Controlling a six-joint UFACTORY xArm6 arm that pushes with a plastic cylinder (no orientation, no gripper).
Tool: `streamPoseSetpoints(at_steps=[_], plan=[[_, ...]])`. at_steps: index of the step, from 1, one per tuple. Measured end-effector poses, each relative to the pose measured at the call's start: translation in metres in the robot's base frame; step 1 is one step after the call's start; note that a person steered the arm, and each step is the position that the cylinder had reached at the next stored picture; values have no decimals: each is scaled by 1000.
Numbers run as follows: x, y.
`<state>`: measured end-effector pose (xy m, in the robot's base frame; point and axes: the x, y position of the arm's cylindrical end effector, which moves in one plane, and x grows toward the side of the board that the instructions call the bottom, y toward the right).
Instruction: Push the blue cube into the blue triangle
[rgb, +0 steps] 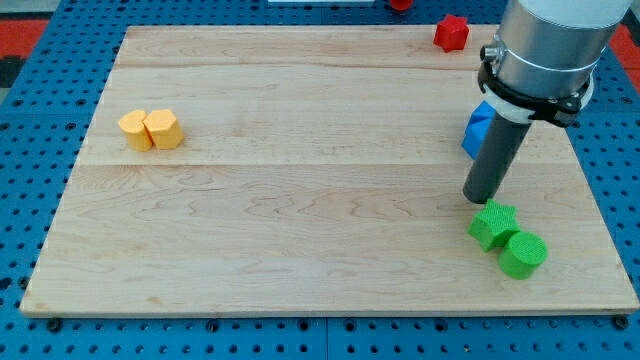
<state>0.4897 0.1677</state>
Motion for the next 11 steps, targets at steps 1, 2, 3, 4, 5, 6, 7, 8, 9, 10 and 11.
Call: streamPoseSetpoints(at_steps=[1,2,3,4,5,6,7,8,9,10,11], plan=[[-2,0],[-2,-1],[-3,-1],[-7,-1],[-13,-1],[-28,-8],[-32,-8],[-11,-13],[-7,-15],[-7,-15],[-30,9]])
